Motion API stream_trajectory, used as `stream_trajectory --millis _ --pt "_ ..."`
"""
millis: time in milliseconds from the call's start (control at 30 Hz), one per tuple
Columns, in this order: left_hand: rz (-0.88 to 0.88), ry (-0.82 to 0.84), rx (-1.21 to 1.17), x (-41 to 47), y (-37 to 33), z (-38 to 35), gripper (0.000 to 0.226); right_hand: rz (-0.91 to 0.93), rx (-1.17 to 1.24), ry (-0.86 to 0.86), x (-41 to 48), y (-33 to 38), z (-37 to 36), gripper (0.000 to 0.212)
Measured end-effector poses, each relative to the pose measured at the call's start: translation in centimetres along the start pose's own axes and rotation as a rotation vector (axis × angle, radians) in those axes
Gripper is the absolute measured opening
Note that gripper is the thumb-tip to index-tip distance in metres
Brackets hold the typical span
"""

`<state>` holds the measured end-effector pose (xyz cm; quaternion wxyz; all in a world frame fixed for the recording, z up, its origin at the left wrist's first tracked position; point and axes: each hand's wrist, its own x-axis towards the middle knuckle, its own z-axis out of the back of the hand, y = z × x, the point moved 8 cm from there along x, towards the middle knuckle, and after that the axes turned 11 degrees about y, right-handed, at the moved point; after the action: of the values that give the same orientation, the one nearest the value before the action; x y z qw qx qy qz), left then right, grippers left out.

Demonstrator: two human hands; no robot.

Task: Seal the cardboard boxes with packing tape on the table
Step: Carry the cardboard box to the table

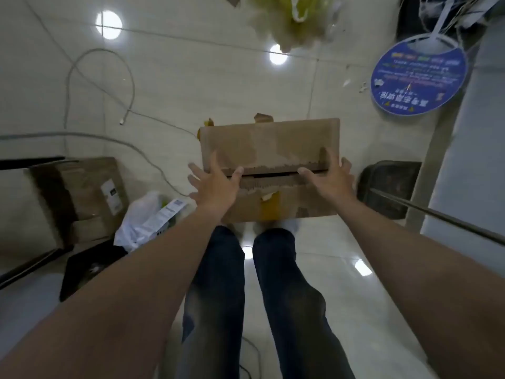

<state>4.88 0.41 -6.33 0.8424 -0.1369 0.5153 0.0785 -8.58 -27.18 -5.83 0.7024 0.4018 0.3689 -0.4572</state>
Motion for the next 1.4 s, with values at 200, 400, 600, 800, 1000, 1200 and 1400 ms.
stream_trajectory --millis 200,400,600,800,1000,1200,1400 --pt "-0.073 0.033 -0.215 2.2 0.9 -0.7 0.080 0.052 0.113 -0.061 1.8 0.3 -1.3 0.101" --pt "-0.113 -0.025 -0.204 1.7 0.1 -0.3 0.092 0.045 0.138 -0.135 1.2 1.4 -0.8 0.099" --pt "-0.131 -0.089 -0.173 -2.2 -4.1 5.1 0.091 0.091 0.153 -0.132 -2.4 5.8 4.0 0.102" --pt "-0.195 -0.175 -0.180 -10.1 -13.0 16.4 0.092 0.154 0.227 -0.169 -10.1 14.7 14.7 0.102" --pt "-0.282 -0.272 -0.246 -20.5 -20.4 31.9 0.097 0.328 0.183 -0.227 -22.3 29.0 26.7 0.099" --pt "-0.353 -0.434 -0.384 -28.4 -22.6 47.7 0.086 0.498 0.083 -0.292 -33.6 44.8 34.5 0.095" --pt "-0.379 -0.612 -0.461 -32.2 -24.5 65.5 0.083 0.655 -0.023 -0.342 -40.8 62.5 38.5 0.098"
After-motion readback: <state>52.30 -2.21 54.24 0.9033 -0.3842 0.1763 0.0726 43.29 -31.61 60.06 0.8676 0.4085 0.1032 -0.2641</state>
